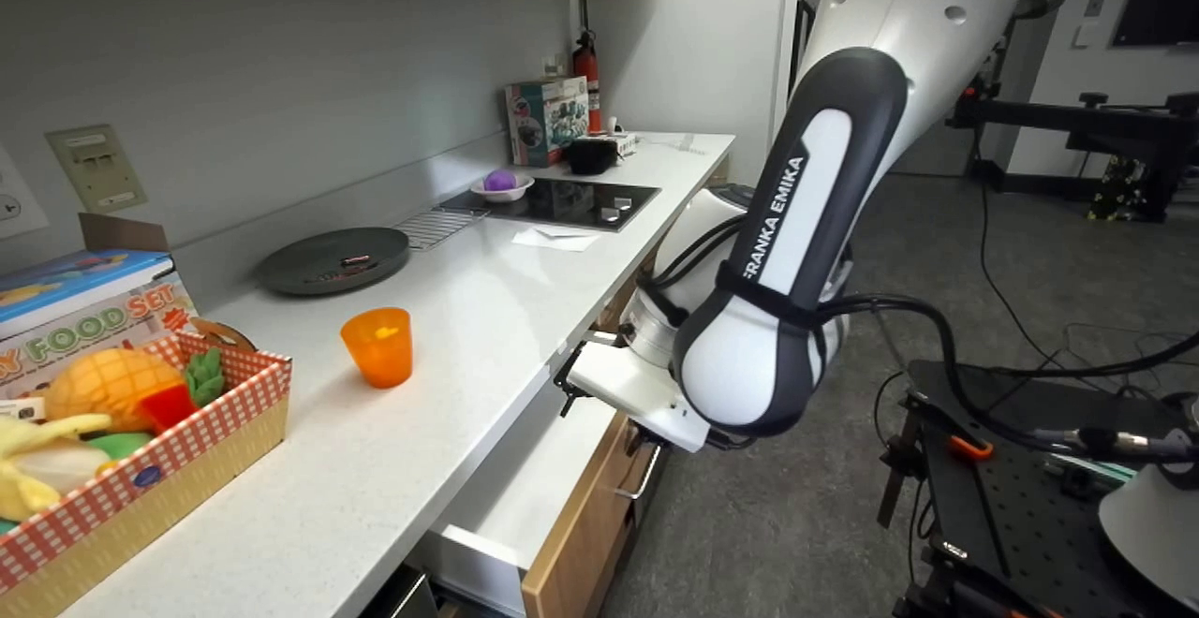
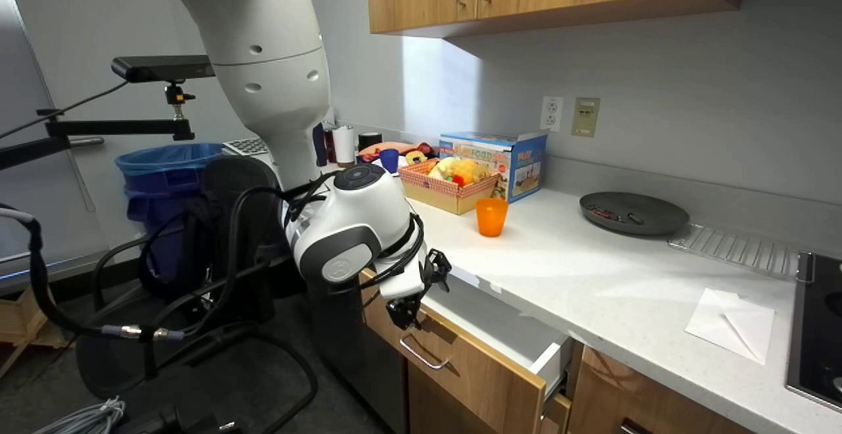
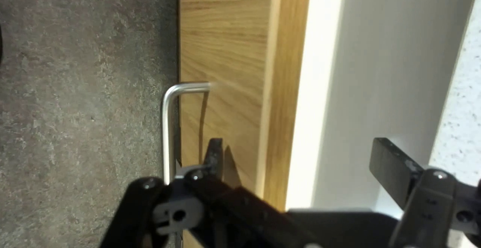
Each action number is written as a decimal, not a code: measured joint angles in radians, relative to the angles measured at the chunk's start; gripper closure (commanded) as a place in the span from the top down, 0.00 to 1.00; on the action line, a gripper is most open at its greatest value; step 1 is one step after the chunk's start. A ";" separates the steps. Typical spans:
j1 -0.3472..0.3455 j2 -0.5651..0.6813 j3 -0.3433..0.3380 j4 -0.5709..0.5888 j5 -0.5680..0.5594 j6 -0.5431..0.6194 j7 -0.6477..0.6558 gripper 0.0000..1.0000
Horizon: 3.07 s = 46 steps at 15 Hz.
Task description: Open the drawer
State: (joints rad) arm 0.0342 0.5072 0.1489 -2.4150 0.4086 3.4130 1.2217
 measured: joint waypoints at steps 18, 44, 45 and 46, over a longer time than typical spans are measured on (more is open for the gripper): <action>0.341 0.070 -0.585 0.115 -0.122 -0.514 0.075 1.00; 0.099 -0.496 -0.527 -0.152 -0.674 -0.755 0.258 1.00; 0.070 -0.531 -0.492 -0.165 -0.641 -0.755 0.236 1.00; 0.046 -0.563 -0.461 -0.177 -0.600 -0.755 0.209 1.00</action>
State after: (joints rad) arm 0.0802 -0.0563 -0.3116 -2.5918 -0.1917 2.6576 1.4312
